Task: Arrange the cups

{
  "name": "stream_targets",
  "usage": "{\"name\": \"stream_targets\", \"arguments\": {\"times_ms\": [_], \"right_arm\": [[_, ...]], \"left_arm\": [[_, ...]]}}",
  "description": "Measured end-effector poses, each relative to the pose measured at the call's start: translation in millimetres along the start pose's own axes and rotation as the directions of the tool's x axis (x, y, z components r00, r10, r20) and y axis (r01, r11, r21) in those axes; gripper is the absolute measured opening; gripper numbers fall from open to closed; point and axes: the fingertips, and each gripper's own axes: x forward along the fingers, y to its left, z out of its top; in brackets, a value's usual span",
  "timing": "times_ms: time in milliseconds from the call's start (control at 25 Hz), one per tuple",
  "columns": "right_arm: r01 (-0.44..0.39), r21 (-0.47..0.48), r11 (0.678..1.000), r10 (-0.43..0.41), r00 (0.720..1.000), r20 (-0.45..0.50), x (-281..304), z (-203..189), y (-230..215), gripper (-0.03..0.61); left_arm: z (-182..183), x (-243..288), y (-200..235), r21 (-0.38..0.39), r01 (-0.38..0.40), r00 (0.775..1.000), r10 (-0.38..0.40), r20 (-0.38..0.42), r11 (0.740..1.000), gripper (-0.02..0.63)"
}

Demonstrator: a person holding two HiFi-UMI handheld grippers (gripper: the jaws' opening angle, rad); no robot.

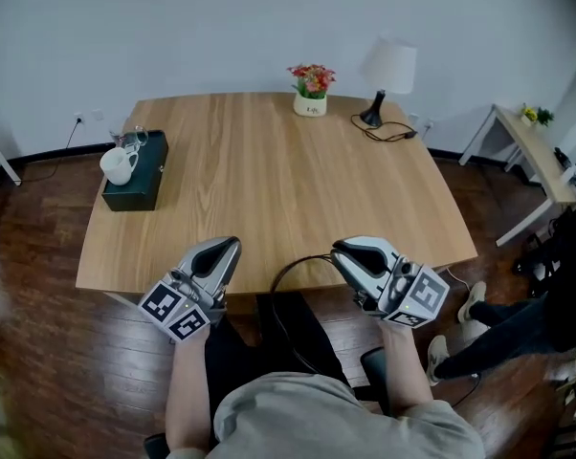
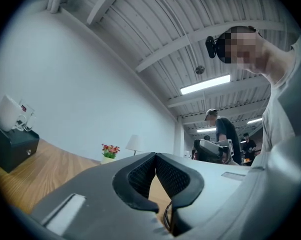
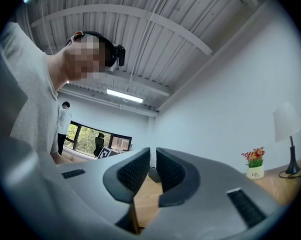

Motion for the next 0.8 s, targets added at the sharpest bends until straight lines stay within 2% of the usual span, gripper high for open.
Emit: {"name": "stream_targets", "arguments": {"times_ms": [200, 800], "right_arm": [[0.005, -0.039, 0.999, -0.007, 0.998, -0.057, 6, -3, 9, 0.037], [0.093, -0.068, 0.993, -0.098, 0.993, -0.065, -20, 4, 5, 0.028]], "left_arm": [[10, 0, -13, 0.011, 0.008, 1.0, -0.009, 0.027, 1.0, 0.009], [8, 14, -41, 0.046, 0.058, 0.998, -0.059, 0.015, 0.997, 0.009]]}}
